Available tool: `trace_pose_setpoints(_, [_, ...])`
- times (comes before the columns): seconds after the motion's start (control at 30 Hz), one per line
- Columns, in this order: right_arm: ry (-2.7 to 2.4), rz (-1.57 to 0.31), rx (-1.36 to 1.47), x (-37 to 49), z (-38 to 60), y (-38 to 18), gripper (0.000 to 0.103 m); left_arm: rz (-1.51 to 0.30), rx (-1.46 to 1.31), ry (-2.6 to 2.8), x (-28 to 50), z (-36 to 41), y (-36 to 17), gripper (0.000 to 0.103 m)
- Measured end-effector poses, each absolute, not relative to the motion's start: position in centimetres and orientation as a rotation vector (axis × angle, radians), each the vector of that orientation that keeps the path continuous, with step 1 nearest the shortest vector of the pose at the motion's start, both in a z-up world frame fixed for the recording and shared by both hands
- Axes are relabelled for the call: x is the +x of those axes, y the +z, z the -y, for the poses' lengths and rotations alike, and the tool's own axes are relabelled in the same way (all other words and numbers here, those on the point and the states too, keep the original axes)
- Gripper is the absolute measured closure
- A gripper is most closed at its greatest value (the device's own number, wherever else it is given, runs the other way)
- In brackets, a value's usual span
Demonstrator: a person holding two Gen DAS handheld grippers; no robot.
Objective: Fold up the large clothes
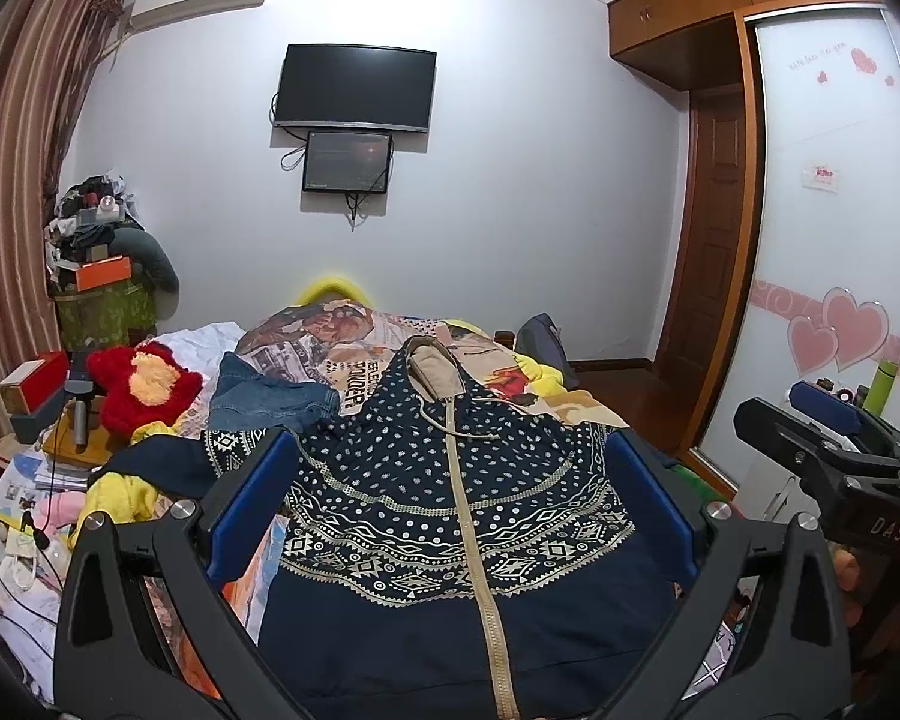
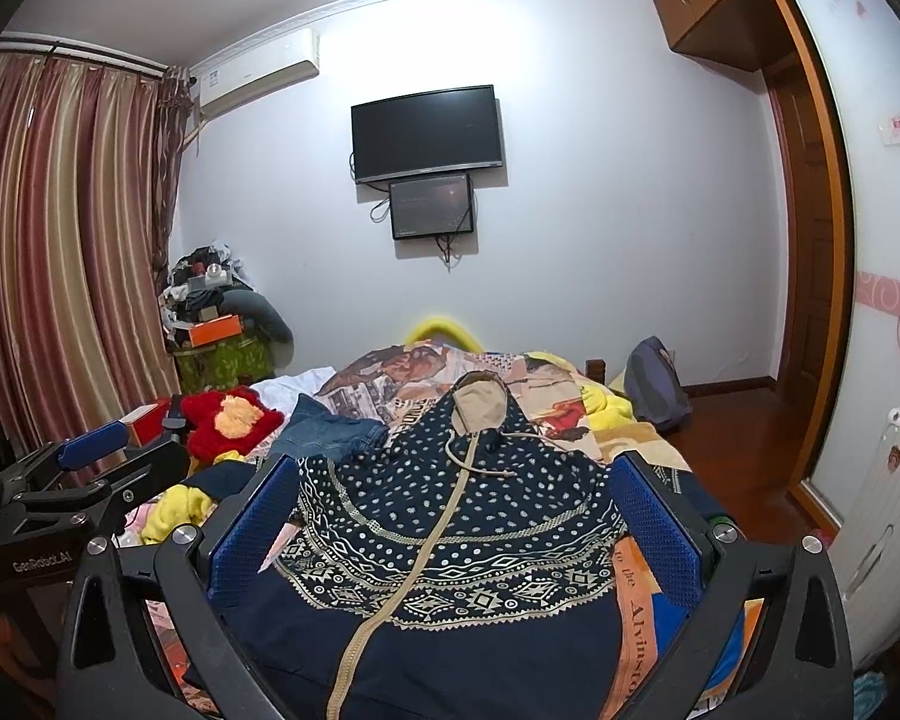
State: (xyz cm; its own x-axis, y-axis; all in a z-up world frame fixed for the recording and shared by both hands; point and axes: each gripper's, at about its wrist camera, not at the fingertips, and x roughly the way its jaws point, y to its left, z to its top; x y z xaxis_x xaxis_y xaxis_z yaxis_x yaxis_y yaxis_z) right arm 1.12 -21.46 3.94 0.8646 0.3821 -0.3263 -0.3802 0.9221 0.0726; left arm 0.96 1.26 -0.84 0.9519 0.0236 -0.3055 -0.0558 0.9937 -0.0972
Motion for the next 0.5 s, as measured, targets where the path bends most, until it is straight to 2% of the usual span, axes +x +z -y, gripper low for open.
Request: trace_pose_setpoints(0.5, [0.402,-0.346,0.009,1.15,21.42,3.67,0.000,-0.313,-0.105,0.032,1.03,-1.17,-0.66,0.000])
